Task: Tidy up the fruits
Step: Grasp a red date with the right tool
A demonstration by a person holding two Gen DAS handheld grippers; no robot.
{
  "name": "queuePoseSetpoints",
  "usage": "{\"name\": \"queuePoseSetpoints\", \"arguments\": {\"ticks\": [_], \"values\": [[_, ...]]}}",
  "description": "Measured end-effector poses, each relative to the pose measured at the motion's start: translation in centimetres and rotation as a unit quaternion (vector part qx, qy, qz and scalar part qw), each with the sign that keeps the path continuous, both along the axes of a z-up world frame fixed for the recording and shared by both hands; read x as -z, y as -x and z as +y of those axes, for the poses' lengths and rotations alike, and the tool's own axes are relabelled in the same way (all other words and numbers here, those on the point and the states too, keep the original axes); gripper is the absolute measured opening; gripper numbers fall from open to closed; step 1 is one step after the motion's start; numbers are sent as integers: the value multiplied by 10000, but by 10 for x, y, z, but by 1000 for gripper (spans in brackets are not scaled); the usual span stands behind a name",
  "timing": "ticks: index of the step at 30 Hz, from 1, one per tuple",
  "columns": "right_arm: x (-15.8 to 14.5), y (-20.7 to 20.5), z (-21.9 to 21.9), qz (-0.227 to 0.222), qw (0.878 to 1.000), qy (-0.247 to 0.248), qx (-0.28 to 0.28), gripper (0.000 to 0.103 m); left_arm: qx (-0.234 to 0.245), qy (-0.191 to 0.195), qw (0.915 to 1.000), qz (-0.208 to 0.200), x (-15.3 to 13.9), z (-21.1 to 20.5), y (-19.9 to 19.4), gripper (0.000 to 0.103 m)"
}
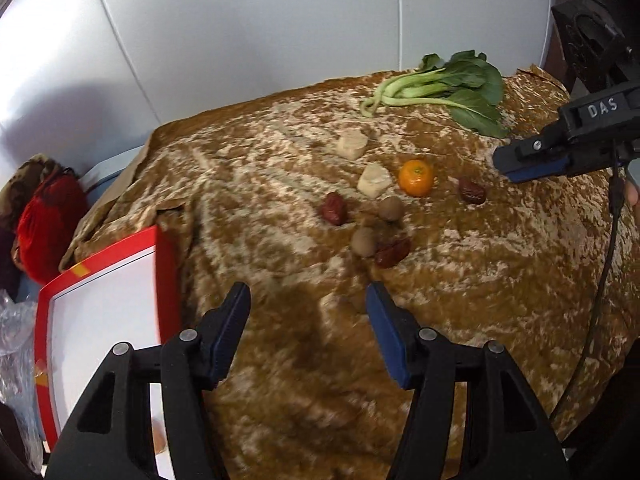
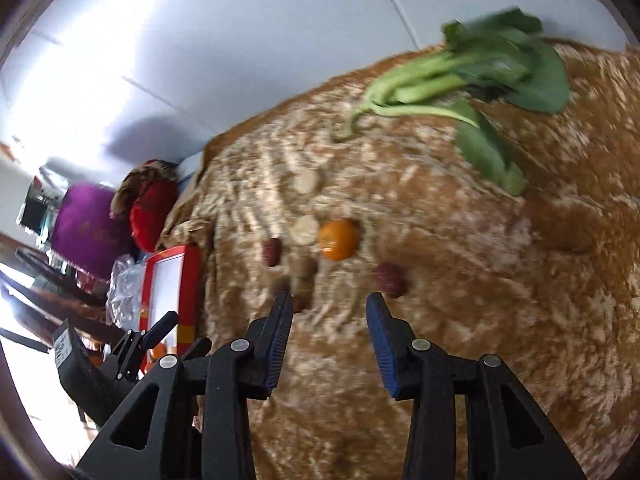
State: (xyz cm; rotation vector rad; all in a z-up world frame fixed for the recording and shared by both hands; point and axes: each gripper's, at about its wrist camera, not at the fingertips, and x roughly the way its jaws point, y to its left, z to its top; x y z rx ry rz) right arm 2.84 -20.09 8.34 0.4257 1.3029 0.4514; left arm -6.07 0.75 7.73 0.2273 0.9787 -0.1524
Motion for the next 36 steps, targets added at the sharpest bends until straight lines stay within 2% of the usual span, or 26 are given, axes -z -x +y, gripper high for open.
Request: {"name": "queuePoseSetpoints", "arguments": {"ticks": [4,7,17,19,21,22,24,28,33,36], "values": [[26,-11,-9,350,9992,201,59,41,542,88,9984,141,14,-28,-15,59],[34,-16,-9,405,9989,212,72,41,852,214,9957,289,21,-36,-17,59],[53,-26,20,535,9973,502,-94,38,1116,334,9917,536,29,-42,-31,56],[57,-26,25,475,9962,722,-147,34,1177,372,9906,597,32,-41,-33,52],[60,-25,26,490,9952,840,-91,23,1230,384,9896,638,36,-38,-36,50],[60,-25,24,497,9952,844,-50,18,1230,424,9892,668,38,-36,-37,46],[57,-24,20,481,9958,780,-21,18,1261,569,9876,745,40,-33,-41,40],[40,-17,9,343,9973,646,17,18,1433,774,9844,674,35,-33,-41,38],[22,-11,-7,242,9993,232,144,18,1745,587,9809,631,38,-46,-41,34],[22,-9,-9,300,9993,159,159,18,1688,480,9822,668,44,-48,-48,34]]}}
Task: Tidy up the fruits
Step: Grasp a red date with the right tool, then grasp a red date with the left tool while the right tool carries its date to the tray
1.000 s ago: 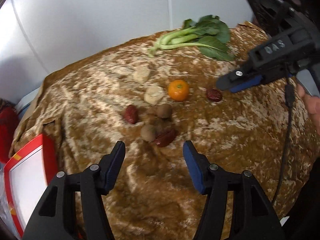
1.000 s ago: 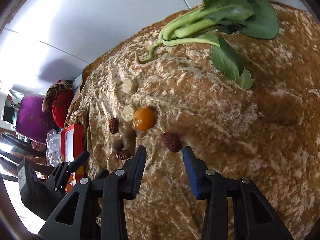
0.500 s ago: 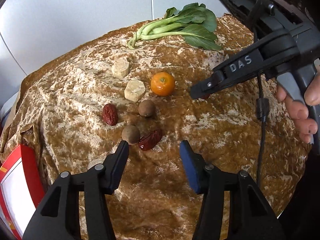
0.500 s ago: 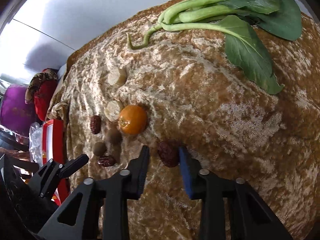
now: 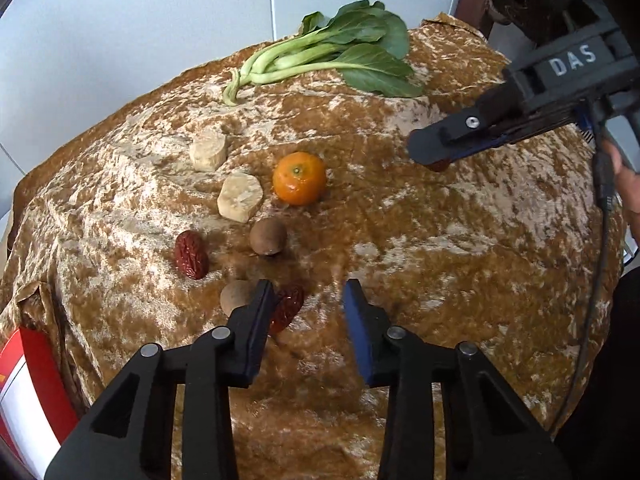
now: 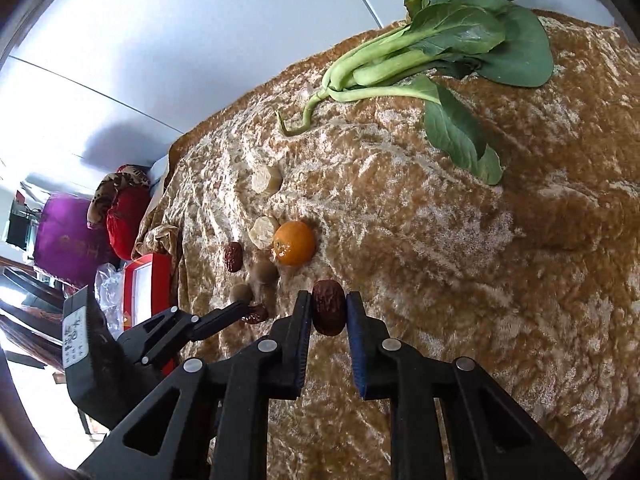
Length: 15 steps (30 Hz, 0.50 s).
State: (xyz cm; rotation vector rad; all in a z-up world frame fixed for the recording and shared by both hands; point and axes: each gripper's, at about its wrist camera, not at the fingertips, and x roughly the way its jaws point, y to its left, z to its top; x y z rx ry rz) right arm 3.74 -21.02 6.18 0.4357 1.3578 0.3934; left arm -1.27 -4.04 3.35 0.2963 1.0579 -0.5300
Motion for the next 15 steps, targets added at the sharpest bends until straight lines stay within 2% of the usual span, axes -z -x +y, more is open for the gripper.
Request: {"name": "queuePoseSetpoints", "arguments": {"ticks": [4,6,9,13,15], "values": [[2,0,-1,68,10000,-10,-7,18,-74,8,9997,220,6,7,-6,34],[1,1,0,60,10000,-24,-17,18,-47,-33,9994,338,10,9,-4,30],[-1,2,1,38,10000,-33,-14,18,-24,-45,9997,233,11,10,0,28],[1,1,5,49,10000,-43,7,18,-221,49,9995,228,10,14,-5,23],[2,1,8,48,10000,-38,-30,18,-348,76,9991,236,11,15,-8,16]]}}
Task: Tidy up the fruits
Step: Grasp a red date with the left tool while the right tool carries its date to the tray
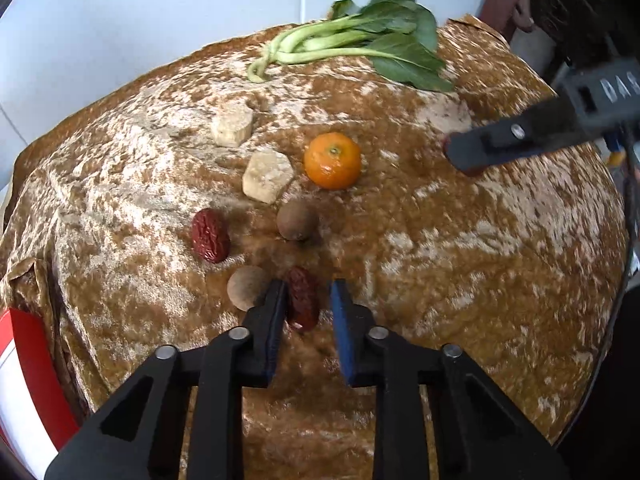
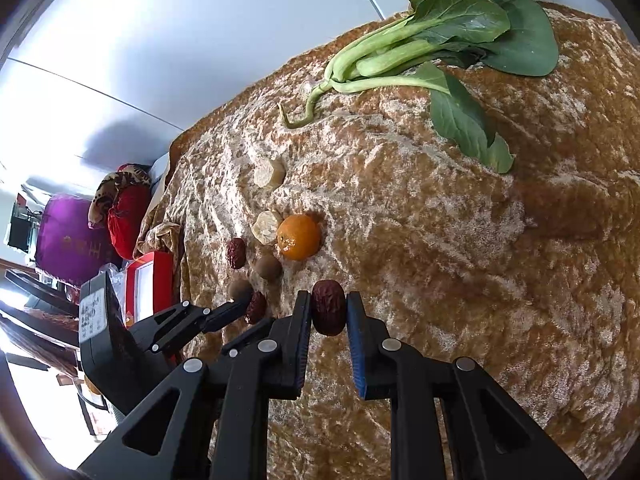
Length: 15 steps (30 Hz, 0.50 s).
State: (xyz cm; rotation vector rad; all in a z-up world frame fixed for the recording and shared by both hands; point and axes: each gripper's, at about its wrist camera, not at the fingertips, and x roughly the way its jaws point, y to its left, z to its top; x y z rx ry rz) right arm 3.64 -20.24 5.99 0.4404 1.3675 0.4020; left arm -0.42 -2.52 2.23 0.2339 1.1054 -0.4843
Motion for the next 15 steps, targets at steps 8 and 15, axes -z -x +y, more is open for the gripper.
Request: {"name": "queuePoseSetpoints", "arguments": {"ticks": [8,15], "values": [[-5,3,10,-77,9999,-60,-133,18,-158,7,9999,6,-3,8,6,15],[-15,9,46,-227,9975,-379,-546,18,-792,356,9961,-173,-43,49,34,15]]}}
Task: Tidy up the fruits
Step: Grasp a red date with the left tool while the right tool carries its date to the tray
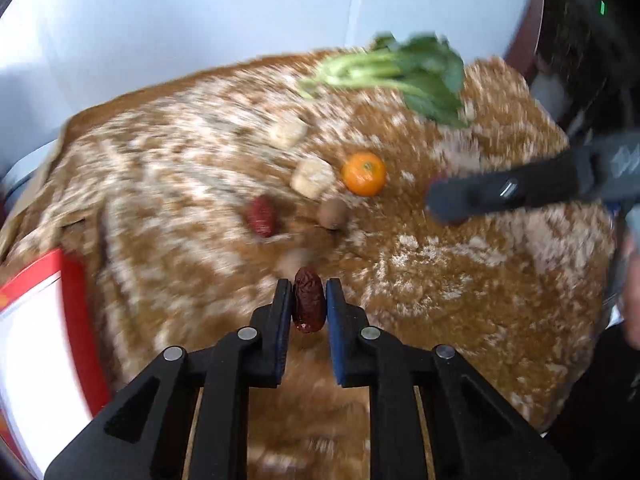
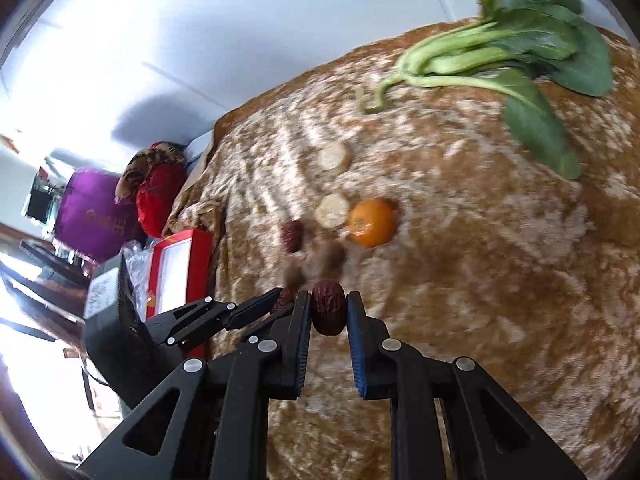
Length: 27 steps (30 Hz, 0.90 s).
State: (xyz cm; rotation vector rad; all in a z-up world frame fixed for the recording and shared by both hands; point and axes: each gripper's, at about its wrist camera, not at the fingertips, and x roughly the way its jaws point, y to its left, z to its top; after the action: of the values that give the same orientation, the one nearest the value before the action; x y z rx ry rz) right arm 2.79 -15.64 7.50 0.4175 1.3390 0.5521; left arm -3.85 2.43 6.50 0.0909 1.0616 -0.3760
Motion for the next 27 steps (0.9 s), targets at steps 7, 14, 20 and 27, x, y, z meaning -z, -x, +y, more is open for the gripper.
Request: {"name": "queuePoseSetpoints", "arguments": {"ticks": [7,14,20,27], "values": [[-6,17,63,-122,9970,-526,-555,18,-945,66,9928,-732,-57,77,44,15],[-19,48,142,-439,9861,-988,-1261,18,-2140,-268,9724,-886,-65,168,89,15],[-21,88,209,-714,9728,-1048,-1936,18,-2592,-567,9631,-460,-38,203,96,15],[1,113,248,-607,9672,-692,-2369,18,-2565,-763,9635,-115,-19,210,99,15]]}}
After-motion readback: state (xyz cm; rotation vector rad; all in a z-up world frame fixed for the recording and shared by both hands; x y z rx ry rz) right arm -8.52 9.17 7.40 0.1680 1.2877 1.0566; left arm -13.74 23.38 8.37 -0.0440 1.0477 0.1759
